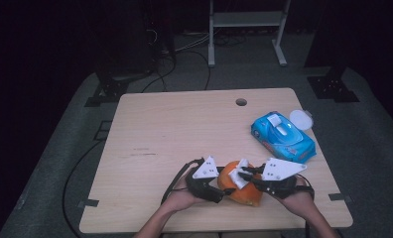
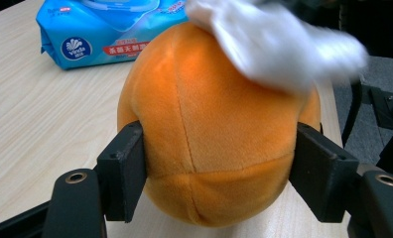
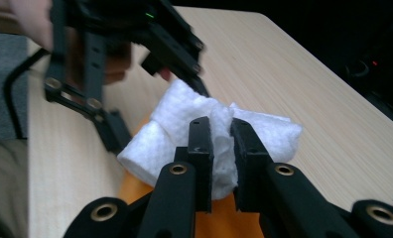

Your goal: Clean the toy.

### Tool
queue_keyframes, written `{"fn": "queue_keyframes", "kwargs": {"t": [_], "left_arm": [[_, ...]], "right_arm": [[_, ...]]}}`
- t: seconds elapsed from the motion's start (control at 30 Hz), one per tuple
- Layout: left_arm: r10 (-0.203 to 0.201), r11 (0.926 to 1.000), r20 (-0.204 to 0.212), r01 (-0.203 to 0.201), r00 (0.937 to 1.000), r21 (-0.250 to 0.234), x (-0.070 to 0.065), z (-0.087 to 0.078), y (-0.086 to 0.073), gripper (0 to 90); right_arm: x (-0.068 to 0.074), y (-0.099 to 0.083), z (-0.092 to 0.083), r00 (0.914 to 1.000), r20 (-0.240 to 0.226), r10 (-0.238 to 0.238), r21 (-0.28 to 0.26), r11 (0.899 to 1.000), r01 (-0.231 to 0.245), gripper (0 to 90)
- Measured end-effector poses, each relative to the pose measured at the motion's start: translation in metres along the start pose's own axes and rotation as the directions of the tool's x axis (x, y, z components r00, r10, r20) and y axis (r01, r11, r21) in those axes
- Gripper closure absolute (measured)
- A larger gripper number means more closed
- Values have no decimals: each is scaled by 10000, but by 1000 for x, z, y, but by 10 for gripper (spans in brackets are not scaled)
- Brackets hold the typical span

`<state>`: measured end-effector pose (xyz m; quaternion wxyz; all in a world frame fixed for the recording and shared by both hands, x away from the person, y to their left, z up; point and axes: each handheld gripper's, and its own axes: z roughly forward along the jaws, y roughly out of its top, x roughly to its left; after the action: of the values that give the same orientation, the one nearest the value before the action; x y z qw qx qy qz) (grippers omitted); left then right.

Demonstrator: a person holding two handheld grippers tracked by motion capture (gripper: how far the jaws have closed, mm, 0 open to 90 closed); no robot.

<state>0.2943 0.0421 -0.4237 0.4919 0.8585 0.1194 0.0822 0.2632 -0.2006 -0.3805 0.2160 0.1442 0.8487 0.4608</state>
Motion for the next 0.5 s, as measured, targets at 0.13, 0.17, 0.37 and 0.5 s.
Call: {"fn": "queue_keyframes", "kwargs": {"t": [0.13,0.17,0.37,0.5], "left_arm": [[395,9991,-84,-393,9992,162,-4,2,5,287],[551,9981,-136,-547,9984,275,-6,3,6,281],[1078,9928,-141,-1069,9941,540,-11,5,7,268],[711,9968,-23,-710,9975,378,-7,4,4,269]], "right_arm": [[-5,-6,-6,9996,192,230,30,9997,-230,799],[-2,-4,-5,9997,156,198,61,9998,-199,799],[13,8,12,9981,-606,-97,-175,9998,87,799],[2,3,6,9998,-185,123,4,9999,-123,799]]}}
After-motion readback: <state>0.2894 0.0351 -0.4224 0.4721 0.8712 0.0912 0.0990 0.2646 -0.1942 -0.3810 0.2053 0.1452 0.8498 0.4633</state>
